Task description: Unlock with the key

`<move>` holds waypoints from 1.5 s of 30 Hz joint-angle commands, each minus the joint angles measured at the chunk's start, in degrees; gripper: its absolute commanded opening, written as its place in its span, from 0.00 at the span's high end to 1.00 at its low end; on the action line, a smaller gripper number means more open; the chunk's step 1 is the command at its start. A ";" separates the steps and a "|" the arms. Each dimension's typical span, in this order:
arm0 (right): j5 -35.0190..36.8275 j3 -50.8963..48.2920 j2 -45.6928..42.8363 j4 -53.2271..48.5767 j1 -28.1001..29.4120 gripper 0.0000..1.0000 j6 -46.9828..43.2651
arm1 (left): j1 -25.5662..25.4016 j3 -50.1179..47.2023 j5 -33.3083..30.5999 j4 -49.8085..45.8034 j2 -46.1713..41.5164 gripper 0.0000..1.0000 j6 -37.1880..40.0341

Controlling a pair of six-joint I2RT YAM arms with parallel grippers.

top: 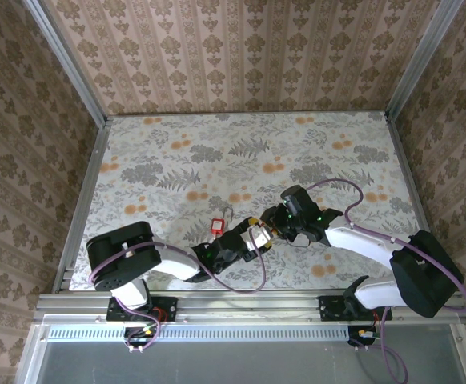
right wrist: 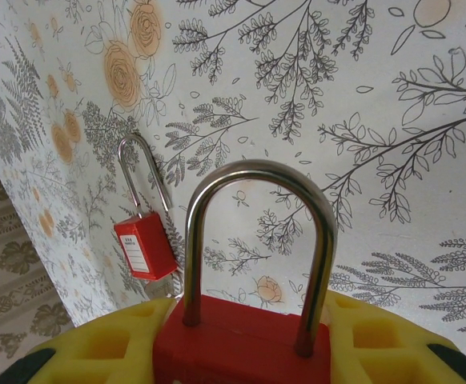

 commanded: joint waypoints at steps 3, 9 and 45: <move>-0.54 1.99 0.56 0.19 0.40 0.89 -0.51 | 0.41 0.90 0.84 2.60 -0.83 0.38 -2.31; -0.66 2.03 0.86 0.76 0.68 0.89 -0.43 | 0.53 1.46 0.74 2.99 0.00 0.42 -2.81; 0.18 2.16 -2.35 -4.72 -2.39 0.21 -5.11 | 1.02 0.20 5.53 3.20 1.28 0.76 -8.05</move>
